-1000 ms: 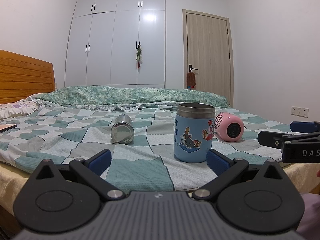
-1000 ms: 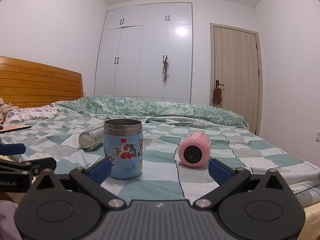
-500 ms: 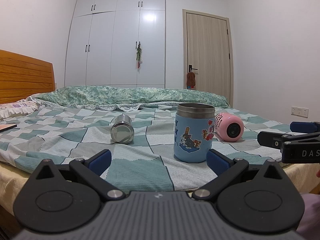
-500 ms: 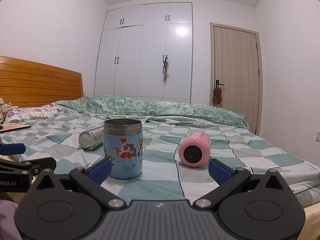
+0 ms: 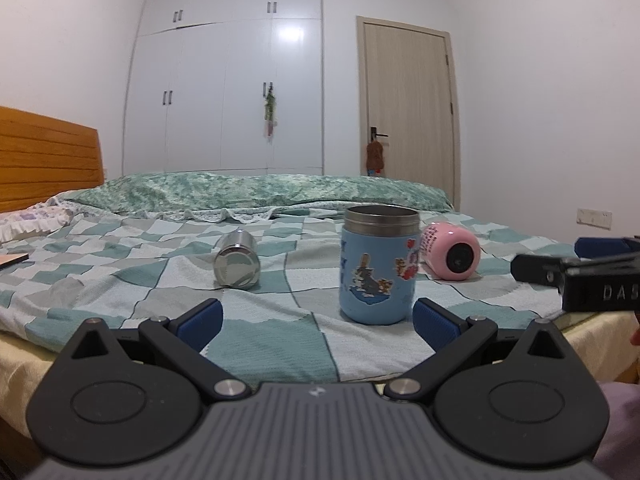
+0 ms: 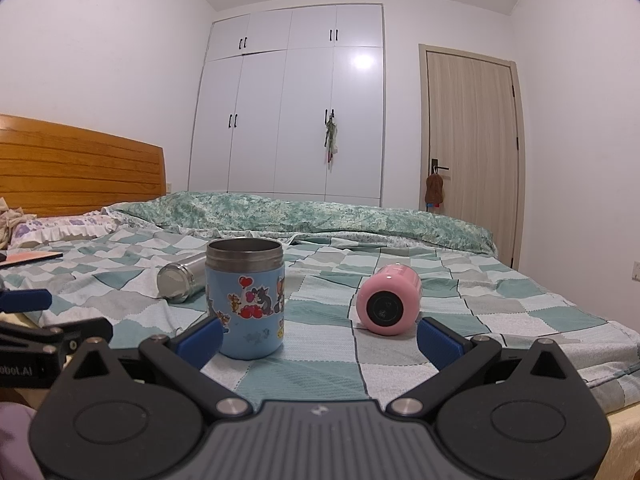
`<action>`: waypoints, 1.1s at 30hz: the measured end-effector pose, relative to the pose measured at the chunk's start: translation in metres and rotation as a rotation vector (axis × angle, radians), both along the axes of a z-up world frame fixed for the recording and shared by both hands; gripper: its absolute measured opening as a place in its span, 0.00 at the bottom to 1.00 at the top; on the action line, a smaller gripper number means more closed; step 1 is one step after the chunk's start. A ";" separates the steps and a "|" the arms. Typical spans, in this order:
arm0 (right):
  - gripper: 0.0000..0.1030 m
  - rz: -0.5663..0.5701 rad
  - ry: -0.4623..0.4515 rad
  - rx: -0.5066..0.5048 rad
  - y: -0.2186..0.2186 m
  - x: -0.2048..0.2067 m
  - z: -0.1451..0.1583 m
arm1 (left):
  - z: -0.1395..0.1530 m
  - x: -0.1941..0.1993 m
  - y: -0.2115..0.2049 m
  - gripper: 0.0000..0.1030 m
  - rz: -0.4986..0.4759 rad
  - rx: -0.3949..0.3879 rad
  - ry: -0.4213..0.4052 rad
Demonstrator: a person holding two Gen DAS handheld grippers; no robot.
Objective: Flip cup upright
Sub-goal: 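Move the left tool toward the pink tumbler lying on its side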
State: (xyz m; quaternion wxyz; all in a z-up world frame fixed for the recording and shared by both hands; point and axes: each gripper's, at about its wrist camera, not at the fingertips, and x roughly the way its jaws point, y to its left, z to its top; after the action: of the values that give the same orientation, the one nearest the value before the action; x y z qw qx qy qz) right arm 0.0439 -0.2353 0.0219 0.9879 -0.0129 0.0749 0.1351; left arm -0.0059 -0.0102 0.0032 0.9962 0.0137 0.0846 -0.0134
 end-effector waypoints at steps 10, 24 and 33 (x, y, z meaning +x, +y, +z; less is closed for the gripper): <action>1.00 -0.016 0.033 -0.042 -0.044 0.005 0.013 | 0.026 0.008 -0.037 1.00 -0.109 0.010 0.003; 1.00 -0.078 0.090 -0.056 -0.154 0.033 0.044 | 0.066 0.059 -0.131 1.00 -0.279 0.030 0.110; 1.00 -0.079 0.152 -0.035 -0.212 0.083 0.039 | 0.063 0.125 -0.187 1.00 -0.301 0.090 0.162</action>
State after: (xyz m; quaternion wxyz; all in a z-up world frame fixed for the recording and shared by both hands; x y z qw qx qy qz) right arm 0.1266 -0.4471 0.0613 0.9836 -0.0167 0.1525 0.0951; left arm 0.1187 -0.1974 0.0666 0.9712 0.0697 0.1622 -0.1599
